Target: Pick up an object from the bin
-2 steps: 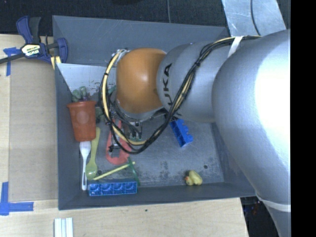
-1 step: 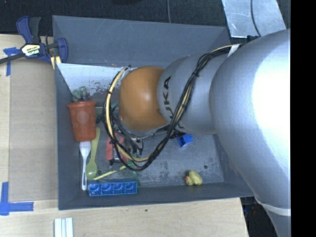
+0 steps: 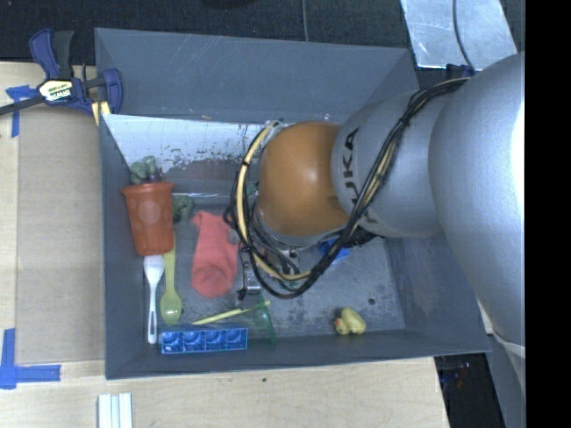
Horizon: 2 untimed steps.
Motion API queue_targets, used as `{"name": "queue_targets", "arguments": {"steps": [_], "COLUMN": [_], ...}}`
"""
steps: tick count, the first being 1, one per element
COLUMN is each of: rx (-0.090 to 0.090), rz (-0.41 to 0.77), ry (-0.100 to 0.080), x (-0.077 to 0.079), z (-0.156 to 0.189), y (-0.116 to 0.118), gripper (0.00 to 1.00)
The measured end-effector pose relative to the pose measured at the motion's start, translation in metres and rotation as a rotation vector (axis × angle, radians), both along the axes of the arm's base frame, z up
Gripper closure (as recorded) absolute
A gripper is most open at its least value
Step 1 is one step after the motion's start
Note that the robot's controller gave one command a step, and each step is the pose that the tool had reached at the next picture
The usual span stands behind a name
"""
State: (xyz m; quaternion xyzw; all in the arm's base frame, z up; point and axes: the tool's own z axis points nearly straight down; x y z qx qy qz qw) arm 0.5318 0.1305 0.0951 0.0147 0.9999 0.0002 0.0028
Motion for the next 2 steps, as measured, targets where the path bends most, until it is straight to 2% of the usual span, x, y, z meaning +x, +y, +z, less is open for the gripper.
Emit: {"name": "queue_targets", "arguments": {"steps": [1,2], "rx": [0.009,0.009], "rz": [-0.031,-0.032], "ry": [-0.010,-0.010], "x": [0.0009,0.0009], "z": [-0.0233,-0.0232], "y": [0.0308,0.0308], "gripper": [1.00,1.00]}}
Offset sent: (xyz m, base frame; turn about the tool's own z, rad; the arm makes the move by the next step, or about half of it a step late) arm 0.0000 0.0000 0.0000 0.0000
